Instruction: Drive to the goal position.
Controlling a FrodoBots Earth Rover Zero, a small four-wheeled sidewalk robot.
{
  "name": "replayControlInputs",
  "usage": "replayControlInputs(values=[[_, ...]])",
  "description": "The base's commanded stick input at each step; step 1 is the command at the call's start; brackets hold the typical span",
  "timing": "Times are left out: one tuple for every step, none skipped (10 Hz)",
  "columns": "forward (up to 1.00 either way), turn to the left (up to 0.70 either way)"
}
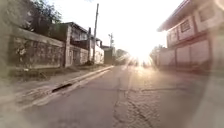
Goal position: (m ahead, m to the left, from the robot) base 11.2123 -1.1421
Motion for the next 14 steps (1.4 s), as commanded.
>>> replayControlInputs(values=[[0.7,0.0],[0.7,0.0],[0.7,0.0],[0.7,0.0],[0.7,0.0],[0.8,0.0],[0.85,0.0],[0.87,0.0],[0.98,0.0],[1.0,-0.36],[1.0,-0.3],[1.0,-0.19],[1.0,-0.08],[1.0,0.0]])
